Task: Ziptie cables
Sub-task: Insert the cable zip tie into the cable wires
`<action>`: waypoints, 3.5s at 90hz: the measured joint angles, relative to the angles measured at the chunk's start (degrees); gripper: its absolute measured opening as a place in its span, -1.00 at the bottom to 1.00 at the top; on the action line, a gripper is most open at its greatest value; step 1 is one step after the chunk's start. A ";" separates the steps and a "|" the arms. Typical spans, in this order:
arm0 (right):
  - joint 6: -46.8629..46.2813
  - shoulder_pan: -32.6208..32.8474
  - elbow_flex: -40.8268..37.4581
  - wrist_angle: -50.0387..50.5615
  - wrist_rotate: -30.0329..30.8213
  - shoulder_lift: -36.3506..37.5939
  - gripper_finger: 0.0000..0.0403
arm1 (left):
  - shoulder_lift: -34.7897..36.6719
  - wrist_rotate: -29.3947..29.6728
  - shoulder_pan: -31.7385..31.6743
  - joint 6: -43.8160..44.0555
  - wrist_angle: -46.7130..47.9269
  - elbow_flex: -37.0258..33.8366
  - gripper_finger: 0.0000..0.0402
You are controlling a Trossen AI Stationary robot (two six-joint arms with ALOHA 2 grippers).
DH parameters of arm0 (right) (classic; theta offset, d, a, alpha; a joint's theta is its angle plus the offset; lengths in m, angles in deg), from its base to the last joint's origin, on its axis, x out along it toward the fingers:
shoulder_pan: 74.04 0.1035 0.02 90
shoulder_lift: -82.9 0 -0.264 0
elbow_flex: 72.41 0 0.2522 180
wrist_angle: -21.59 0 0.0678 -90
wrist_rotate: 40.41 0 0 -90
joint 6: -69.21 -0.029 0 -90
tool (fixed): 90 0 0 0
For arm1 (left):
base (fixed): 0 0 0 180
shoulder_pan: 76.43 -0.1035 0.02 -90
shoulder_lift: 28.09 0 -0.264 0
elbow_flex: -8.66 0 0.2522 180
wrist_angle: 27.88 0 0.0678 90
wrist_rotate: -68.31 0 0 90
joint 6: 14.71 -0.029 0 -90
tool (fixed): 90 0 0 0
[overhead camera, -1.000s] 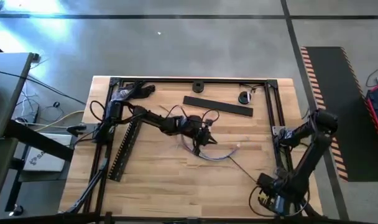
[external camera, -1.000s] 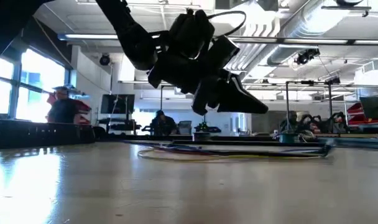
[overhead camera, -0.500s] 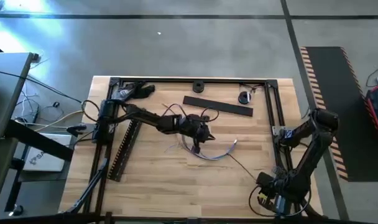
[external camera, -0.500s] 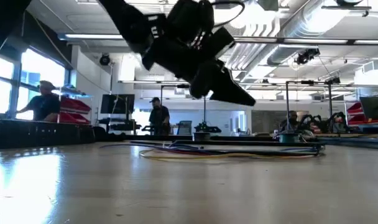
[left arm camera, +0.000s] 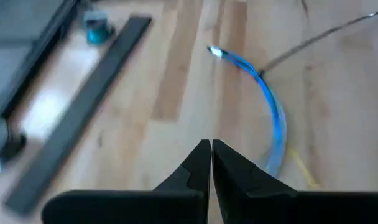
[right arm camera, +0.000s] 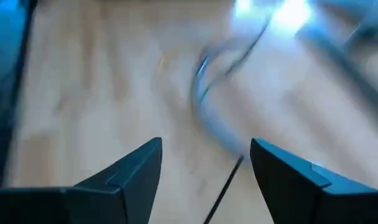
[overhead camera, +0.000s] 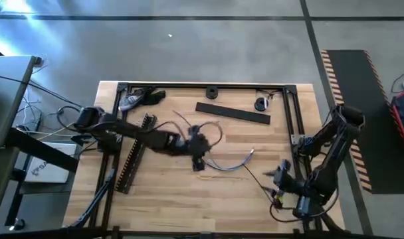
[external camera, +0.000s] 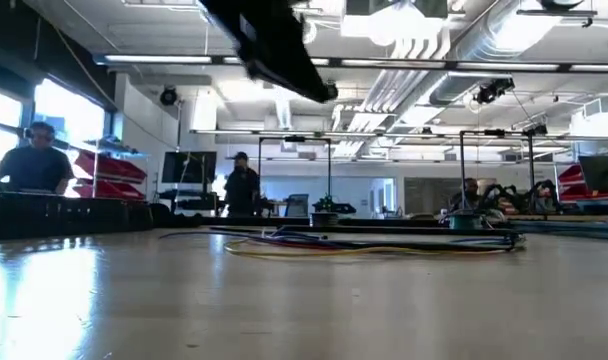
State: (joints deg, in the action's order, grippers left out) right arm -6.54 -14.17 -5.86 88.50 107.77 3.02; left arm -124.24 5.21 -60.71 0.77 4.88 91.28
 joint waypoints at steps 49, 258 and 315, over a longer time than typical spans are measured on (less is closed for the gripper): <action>35.66 -30.35 -11.59 -46.95 -22.38 -5.32 0.12 | 0.07 -8.94 -2.86 25.48 -1.61 -15.24 -1.00; 61.27 -70.37 31.77 -38.81 -47.26 -47.21 -0.99 | 15.31 19.01 12.43 30.75 8.21 -16.33 -1.00; 63.53 -66.26 8.02 -46.67 -51.24 -11.71 -1.00 | 15.31 24.87 16.77 35.03 1.32 -23.72 -1.00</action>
State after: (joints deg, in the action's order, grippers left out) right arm 56.99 -80.43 2.16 41.83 56.53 -8.69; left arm -108.93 30.08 -43.94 35.80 6.20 67.56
